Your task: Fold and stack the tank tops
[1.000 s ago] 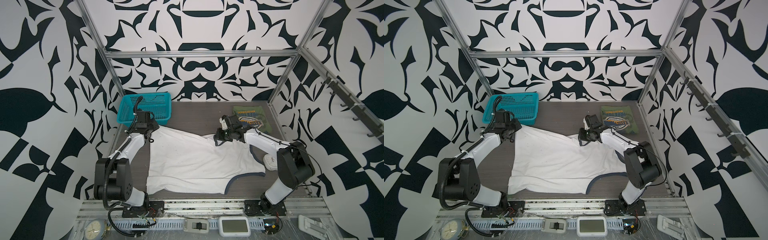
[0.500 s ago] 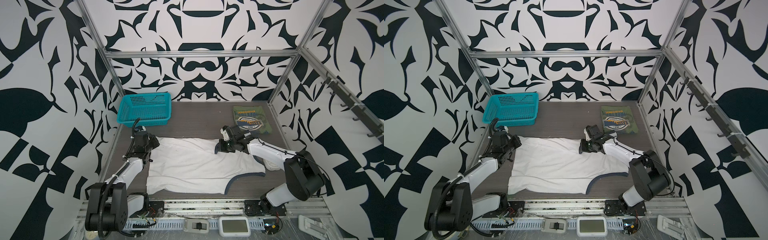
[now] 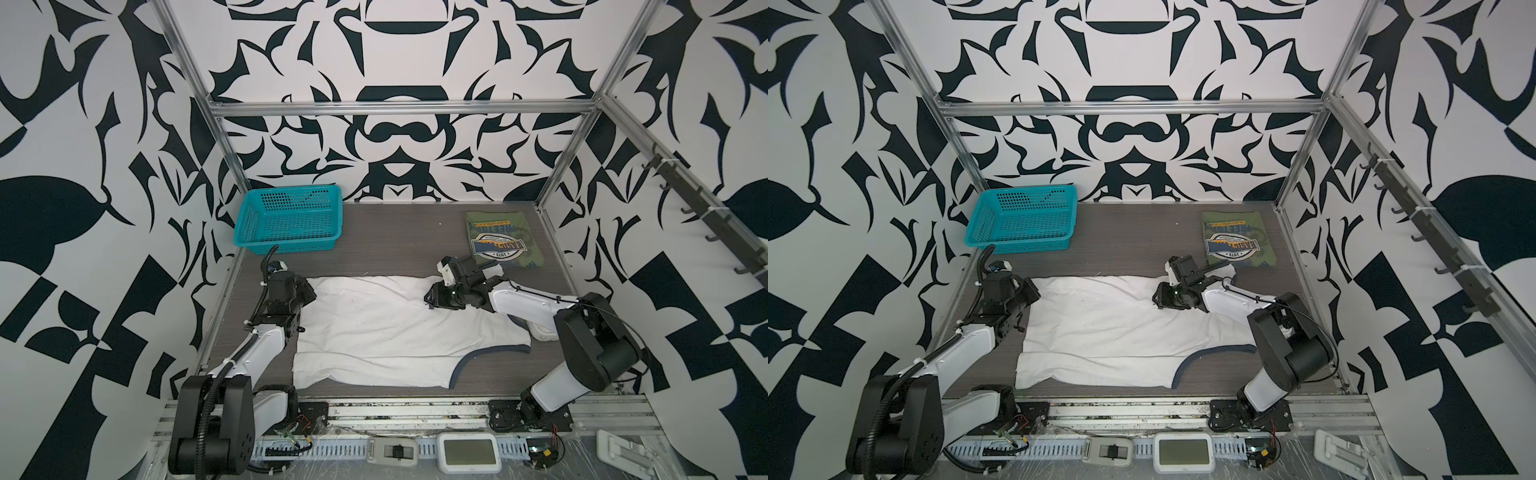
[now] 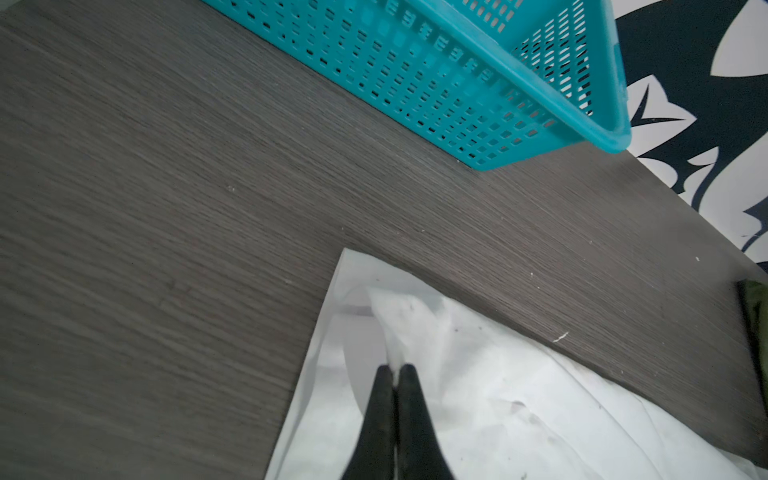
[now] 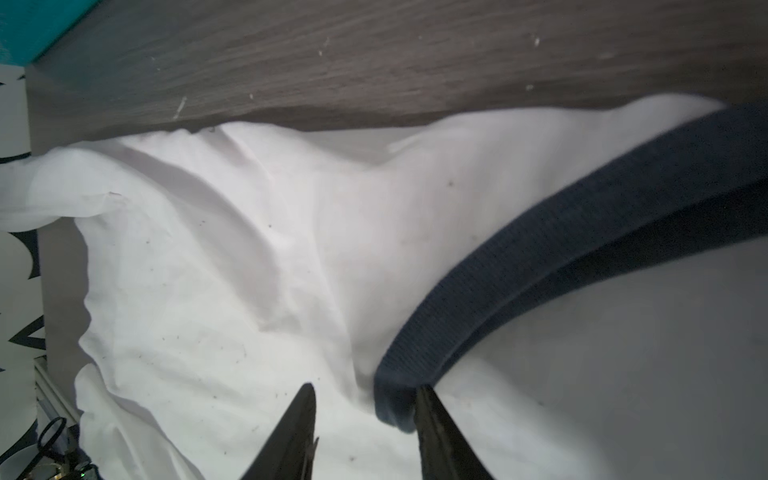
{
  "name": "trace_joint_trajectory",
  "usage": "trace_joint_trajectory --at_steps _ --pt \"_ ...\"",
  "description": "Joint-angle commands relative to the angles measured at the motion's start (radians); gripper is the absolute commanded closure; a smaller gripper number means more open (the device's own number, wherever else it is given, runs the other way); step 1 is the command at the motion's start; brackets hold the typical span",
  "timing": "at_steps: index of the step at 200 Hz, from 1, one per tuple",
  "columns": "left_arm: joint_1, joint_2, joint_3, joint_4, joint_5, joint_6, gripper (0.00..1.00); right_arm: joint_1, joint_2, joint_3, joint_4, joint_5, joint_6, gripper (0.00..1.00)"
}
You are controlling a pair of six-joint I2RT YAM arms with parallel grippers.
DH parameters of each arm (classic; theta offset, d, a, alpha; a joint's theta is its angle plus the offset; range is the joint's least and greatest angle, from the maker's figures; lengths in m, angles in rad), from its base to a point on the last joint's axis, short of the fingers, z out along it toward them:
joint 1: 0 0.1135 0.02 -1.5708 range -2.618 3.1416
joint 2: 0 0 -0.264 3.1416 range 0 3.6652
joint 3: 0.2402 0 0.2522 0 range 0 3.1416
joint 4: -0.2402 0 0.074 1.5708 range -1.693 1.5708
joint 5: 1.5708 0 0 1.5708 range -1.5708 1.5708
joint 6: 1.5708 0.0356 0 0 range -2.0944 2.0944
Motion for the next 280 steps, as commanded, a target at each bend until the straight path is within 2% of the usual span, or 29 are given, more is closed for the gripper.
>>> trace_joint_trajectory --at_steps 1,39,67,93,120,144,169,178,189,212,224,243,262,280 --pt "0.008 -0.012 0.019 -0.039 -0.034 -0.013 1.00 0.007 0.015 0.013 0.036 0.009 0.006 0.58" --pt "0.011 -0.037 0.011 -0.073 -0.046 -0.034 1.00 0.029 0.038 0.035 0.028 -0.003 0.000 0.62" --pt "0.015 -0.070 0.007 -0.118 -0.052 -0.042 1.00 0.030 -0.011 0.012 0.010 0.013 -0.004 0.84" --pt "0.020 -0.126 -0.008 -0.162 -0.063 -0.045 1.00 0.031 -0.108 0.001 -0.076 0.079 -0.023 0.94" --pt "0.020 -0.162 -0.018 -0.202 -0.099 -0.071 1.00 0.031 -0.180 -0.003 -0.144 0.096 -0.022 0.96" --pt "0.019 -0.139 -0.003 -0.277 -0.151 -0.127 1.00 0.031 -0.196 -0.040 -0.126 0.062 0.012 0.97" --pt "0.020 -0.104 0.025 -0.337 -0.150 -0.185 0.98 0.036 -0.205 -0.094 -0.103 0.051 0.030 0.97" --pt "0.019 -0.091 0.031 -0.350 -0.142 -0.203 0.93 0.037 -0.207 -0.110 -0.092 0.044 0.035 0.96" --pt "0.020 -0.076 0.049 -0.382 -0.147 -0.228 0.76 0.039 -0.200 -0.119 -0.082 0.027 0.037 0.92" --pt "0.019 -0.068 0.085 -0.435 -0.170 -0.242 0.47 0.043 -0.184 -0.099 -0.107 0.024 0.025 0.65" --pt "0.020 -0.091 0.115 -0.486 -0.213 -0.248 0.37 0.043 -0.200 -0.071 -0.156 0.059 0.005 0.50" --pt "0.019 -0.153 0.159 -0.528 -0.227 -0.249 0.32 0.039 -0.243 -0.001 -0.269 0.164 -0.040 0.40" --pt "0.017 -0.163 0.192 -0.488 -0.104 -0.219 0.33 0.010 -0.270 0.066 -0.355 0.273 -0.075 0.39" --pt "-0.024 -0.080 0.243 -0.486 0.013 -0.219 0.34 -0.065 -0.238 0.113 -0.361 0.251 -0.084 0.39"
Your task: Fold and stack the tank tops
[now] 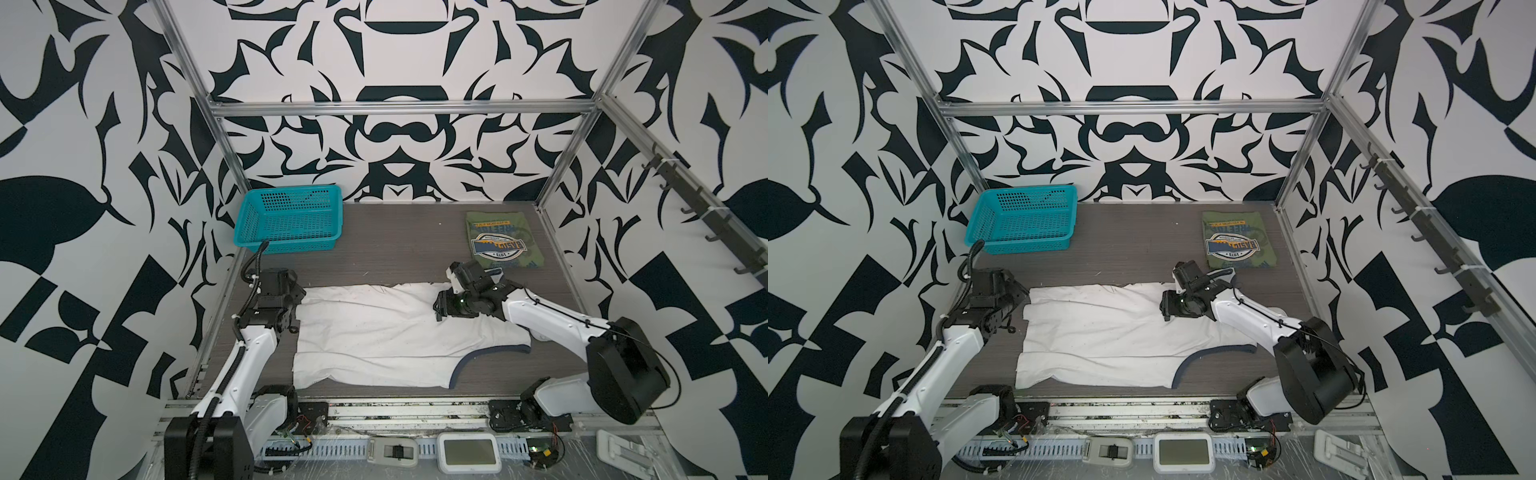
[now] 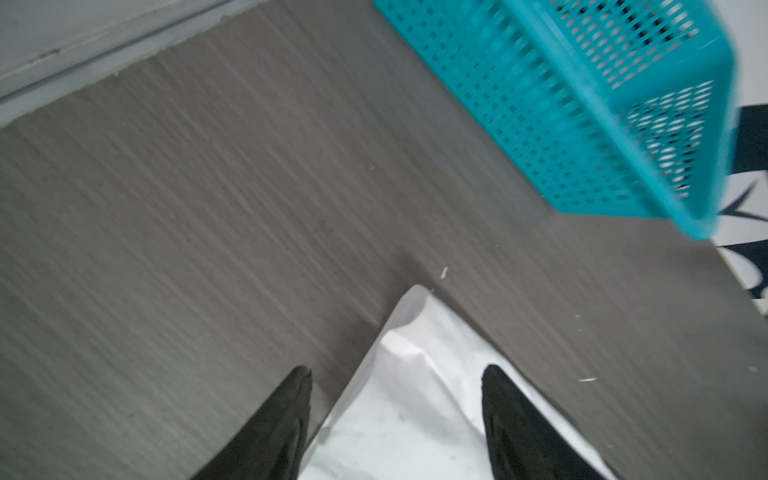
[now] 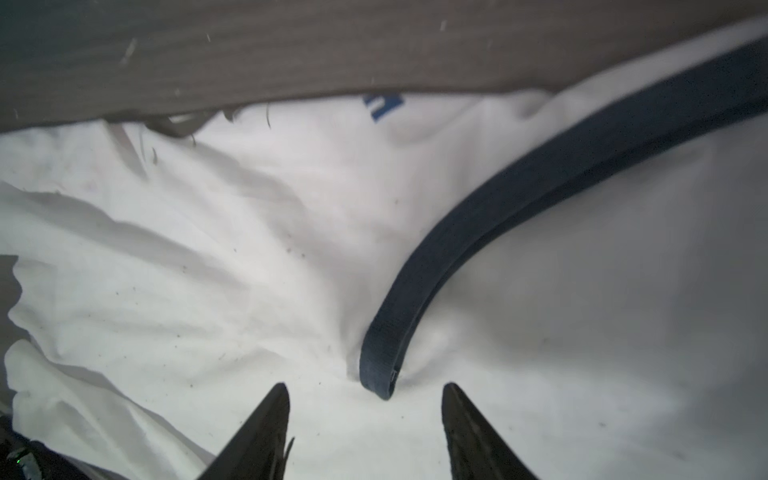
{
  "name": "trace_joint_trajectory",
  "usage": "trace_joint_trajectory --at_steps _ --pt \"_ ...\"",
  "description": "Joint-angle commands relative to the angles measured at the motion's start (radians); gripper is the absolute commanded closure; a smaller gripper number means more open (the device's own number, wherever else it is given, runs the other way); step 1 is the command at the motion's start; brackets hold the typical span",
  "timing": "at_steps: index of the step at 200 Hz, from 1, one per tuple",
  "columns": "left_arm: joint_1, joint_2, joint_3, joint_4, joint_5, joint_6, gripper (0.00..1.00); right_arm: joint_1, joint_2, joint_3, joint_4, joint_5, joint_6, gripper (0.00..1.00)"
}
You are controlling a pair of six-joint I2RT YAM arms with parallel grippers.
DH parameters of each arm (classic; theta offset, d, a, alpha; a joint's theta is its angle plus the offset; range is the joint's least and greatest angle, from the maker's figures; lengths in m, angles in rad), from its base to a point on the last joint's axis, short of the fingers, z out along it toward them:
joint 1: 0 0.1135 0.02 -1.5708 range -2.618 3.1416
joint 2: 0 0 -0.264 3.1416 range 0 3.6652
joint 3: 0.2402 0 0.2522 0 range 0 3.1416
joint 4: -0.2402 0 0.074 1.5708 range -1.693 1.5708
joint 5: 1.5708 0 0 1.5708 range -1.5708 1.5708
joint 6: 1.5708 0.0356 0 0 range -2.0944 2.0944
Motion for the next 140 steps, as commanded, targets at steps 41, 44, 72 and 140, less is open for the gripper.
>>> trace_joint_trajectory --at_steps 41,44,72,140 --pt "-0.136 0.329 0.105 0.060 0.211 0.004 0.38 -0.256 0.202 0.211 -0.051 0.014 -0.013 0.40" --pt "-0.136 0.343 0.105 0.070 0.215 0.003 0.38 -0.263 0.216 0.219 -0.047 0.012 -0.014 0.40" --pt "-0.128 0.465 0.104 0.125 0.212 -0.004 0.39 -0.316 0.332 0.281 -0.020 0.007 -0.022 0.41" --pt "0.047 0.564 0.010 0.172 0.271 -0.100 0.44 -0.435 0.348 0.156 0.004 0.067 0.070 0.44"
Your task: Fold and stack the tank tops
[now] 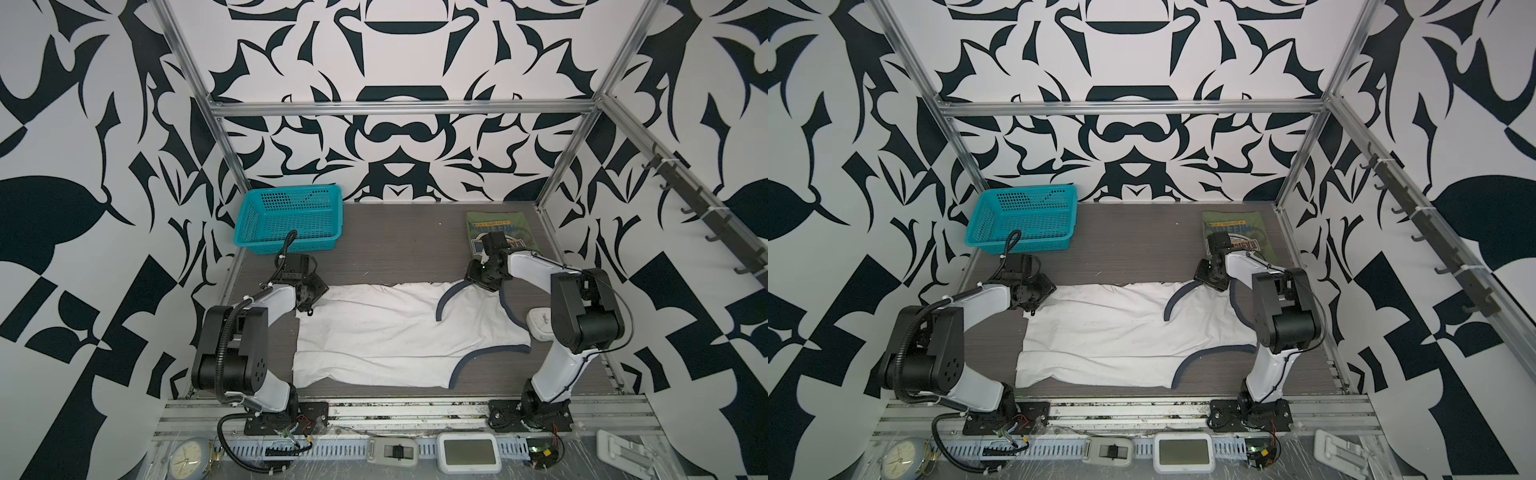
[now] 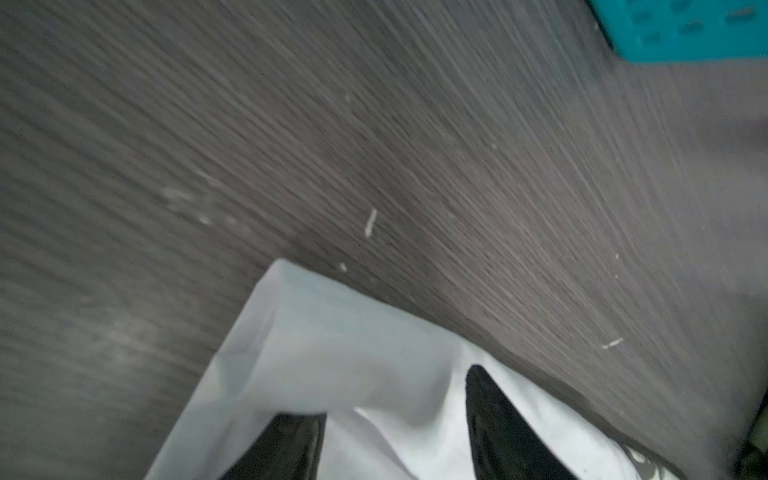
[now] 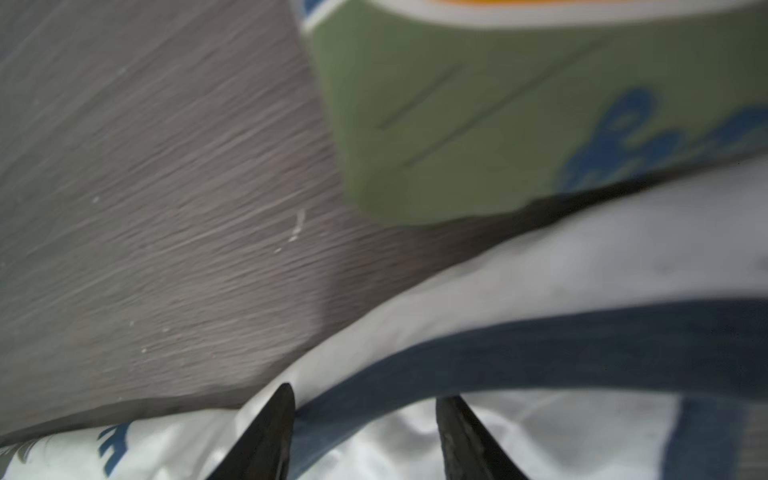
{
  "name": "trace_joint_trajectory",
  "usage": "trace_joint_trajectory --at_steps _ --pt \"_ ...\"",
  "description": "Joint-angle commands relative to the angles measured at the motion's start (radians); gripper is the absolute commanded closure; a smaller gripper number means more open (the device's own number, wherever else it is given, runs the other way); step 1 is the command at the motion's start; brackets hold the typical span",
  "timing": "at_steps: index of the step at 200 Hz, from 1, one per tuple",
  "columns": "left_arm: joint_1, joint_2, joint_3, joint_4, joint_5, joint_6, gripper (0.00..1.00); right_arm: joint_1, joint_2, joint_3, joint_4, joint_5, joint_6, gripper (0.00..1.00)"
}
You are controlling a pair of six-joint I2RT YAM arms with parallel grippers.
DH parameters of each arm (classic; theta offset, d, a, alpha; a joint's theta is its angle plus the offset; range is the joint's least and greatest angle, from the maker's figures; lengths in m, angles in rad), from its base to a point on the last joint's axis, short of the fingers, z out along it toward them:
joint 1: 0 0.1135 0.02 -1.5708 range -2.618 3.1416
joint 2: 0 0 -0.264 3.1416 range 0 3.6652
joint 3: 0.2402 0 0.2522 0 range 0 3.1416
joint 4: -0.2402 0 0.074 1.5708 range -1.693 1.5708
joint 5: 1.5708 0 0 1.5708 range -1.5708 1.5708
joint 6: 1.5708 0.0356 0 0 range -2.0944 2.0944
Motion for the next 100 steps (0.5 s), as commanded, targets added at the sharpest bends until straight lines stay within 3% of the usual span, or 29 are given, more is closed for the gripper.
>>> trace_joint_trajectory --at_steps 1,19,52,89,100 --pt "0.056 0.023 -0.087 -0.020 0.000 -0.059 0.44 -0.038 -0.058 -0.069 0.009 0.044 0.054 0.45" --pt "0.072 -0.006 -0.120 -0.009 -0.016 -0.075 0.44 -0.056 -0.077 -0.108 0.032 0.050 0.061 0.46" --pt "0.086 -0.047 -0.135 -0.017 -0.031 -0.084 0.43 -0.074 -0.091 -0.113 0.031 0.065 0.068 0.68" --pt "0.093 -0.081 -0.137 -0.035 -0.054 -0.065 0.40 -0.078 -0.101 -0.113 0.027 0.064 0.064 0.70" --pt "0.092 -0.081 -0.121 -0.020 -0.002 -0.032 0.39 -0.077 -0.133 -0.120 0.032 0.050 0.055 0.70"
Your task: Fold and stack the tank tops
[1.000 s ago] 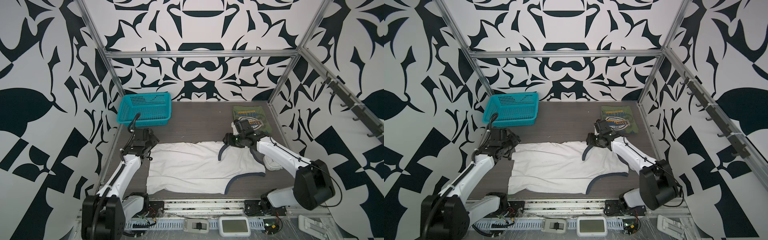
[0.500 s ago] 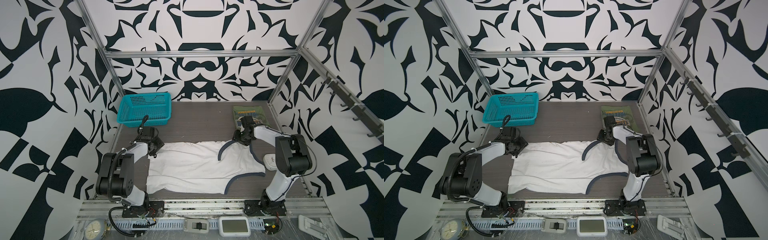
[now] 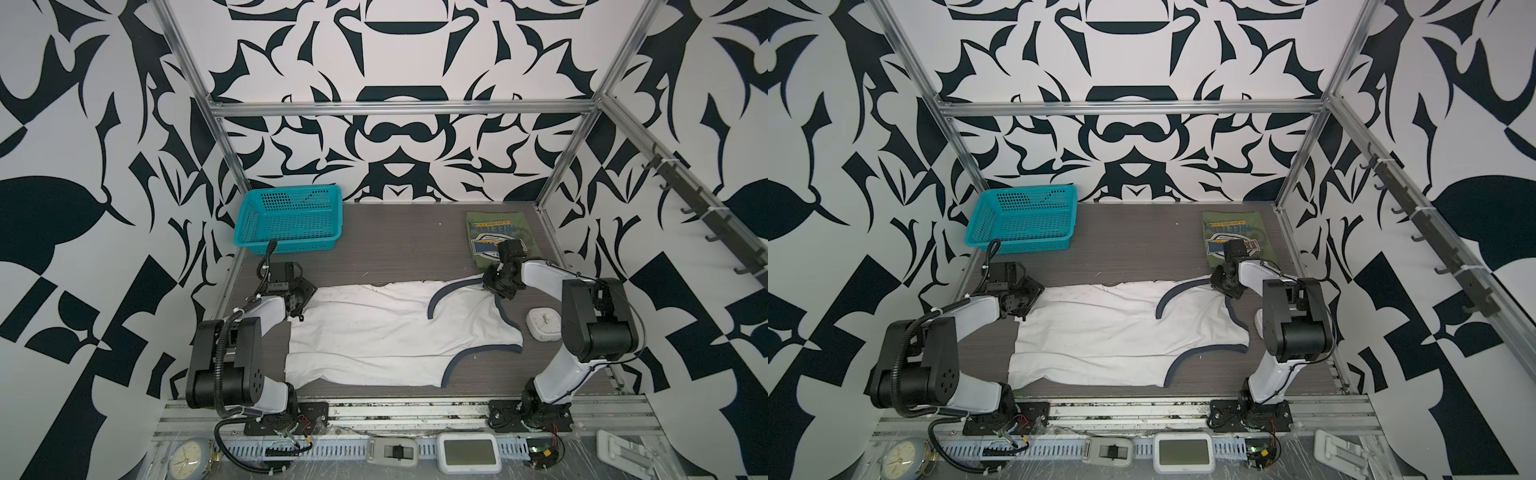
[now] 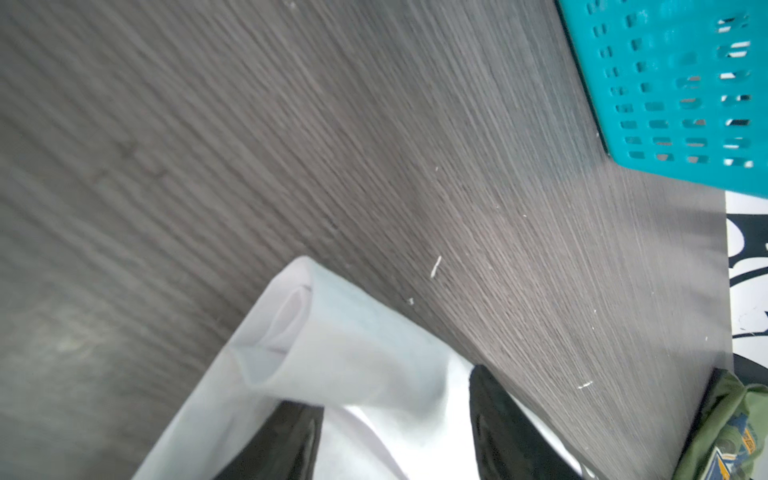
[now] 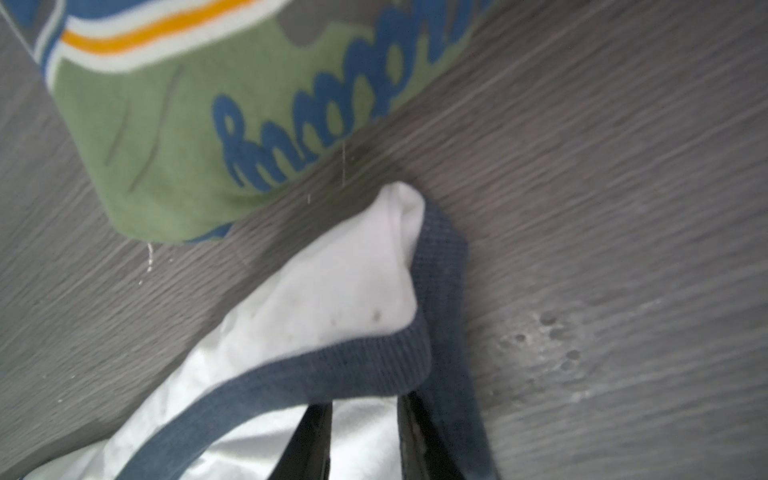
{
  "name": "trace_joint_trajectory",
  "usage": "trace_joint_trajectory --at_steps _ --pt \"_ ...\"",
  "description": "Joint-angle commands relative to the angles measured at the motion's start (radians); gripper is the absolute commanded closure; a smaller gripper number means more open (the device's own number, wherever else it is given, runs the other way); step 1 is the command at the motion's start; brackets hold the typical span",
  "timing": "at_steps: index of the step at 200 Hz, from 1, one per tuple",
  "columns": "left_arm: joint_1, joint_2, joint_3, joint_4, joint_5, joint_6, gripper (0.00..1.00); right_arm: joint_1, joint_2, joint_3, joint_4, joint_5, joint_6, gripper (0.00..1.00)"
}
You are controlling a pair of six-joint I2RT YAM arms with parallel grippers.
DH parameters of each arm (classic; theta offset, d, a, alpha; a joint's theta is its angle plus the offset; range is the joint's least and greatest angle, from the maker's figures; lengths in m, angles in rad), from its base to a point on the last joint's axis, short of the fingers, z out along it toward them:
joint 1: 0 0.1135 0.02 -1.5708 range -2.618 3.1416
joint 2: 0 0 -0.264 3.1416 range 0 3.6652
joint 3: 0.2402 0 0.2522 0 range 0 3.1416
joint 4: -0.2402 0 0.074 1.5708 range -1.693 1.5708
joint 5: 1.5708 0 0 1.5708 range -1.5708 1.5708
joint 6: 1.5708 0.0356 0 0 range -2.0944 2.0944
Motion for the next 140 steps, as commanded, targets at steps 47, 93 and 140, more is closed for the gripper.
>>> trace_joint_trajectory --at_steps 47,93,140 --pt "-0.150 -0.170 0.078 -0.311 -0.116 0.098 0.33 0.176 -0.265 -0.007 -0.048 -0.032 -0.055 0.54" --pt "-0.161 -0.189 0.024 -0.291 -0.067 0.076 0.34 0.514 -0.159 0.042 0.011 -0.065 0.004 0.52" --pt "-0.153 -0.033 0.037 -0.222 -0.044 0.082 0.35 0.606 0.052 0.168 0.023 -0.097 -0.007 0.54"
